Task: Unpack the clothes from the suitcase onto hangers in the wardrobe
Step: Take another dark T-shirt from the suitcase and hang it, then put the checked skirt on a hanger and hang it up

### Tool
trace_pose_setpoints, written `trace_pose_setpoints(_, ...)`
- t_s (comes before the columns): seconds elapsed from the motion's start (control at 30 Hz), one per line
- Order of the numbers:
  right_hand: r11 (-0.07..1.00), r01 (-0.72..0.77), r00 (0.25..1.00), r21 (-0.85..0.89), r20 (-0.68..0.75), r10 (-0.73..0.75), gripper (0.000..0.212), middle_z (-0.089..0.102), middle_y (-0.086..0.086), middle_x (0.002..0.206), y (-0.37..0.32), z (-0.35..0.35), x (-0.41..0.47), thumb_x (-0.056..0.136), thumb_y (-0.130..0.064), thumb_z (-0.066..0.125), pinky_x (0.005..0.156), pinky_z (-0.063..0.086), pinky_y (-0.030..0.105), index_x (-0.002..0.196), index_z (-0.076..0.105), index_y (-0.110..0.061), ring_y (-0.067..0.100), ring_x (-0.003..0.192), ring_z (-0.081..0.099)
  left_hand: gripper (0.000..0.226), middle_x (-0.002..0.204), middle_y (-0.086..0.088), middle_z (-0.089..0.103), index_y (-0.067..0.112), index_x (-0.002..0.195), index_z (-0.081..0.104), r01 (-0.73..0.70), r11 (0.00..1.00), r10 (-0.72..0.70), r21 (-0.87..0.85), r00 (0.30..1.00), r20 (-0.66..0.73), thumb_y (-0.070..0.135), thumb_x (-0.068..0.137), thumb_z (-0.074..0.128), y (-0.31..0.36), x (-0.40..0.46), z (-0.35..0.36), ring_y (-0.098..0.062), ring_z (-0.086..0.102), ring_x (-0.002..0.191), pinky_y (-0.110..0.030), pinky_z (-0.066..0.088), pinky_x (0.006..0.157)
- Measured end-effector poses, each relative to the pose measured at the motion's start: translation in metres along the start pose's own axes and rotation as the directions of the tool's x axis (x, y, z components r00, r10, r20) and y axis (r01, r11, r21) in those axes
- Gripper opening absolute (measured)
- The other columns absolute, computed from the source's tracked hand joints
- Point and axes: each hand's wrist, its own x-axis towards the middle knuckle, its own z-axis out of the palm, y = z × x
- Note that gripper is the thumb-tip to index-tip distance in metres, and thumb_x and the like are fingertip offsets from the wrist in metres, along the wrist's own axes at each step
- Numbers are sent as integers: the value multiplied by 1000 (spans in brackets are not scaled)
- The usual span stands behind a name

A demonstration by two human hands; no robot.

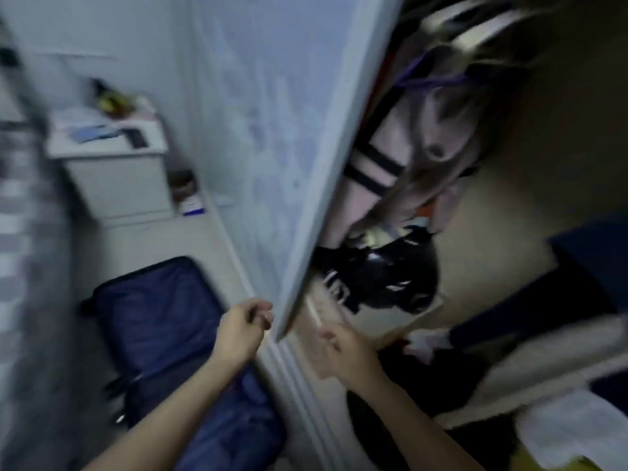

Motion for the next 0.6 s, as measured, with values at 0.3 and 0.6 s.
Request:
trace_pose_setpoints(0.3,979,175,897,102,394,-201,22,60,7,111,-46,110,56,92,-10,50,87,43,24,111,60,-6,20,103,58,20,80,-5,68,10,90,64,356,934,-333,-41,819,-466,-4,85,51,-96,-45,-121,-21,64,77,-20,50,74)
trace_pose_setpoints(0.6,986,-60,831,153,555,-35,19,60,0,104,-15,163,82,93,-9,49,85,42,20,108,61,-12,14,99,56,26,75,-3,64,9,88,61,461,869,-489,-181,745,-454,-11,85,44,-150,-58,-102,-18,61,71,-29,47,78)
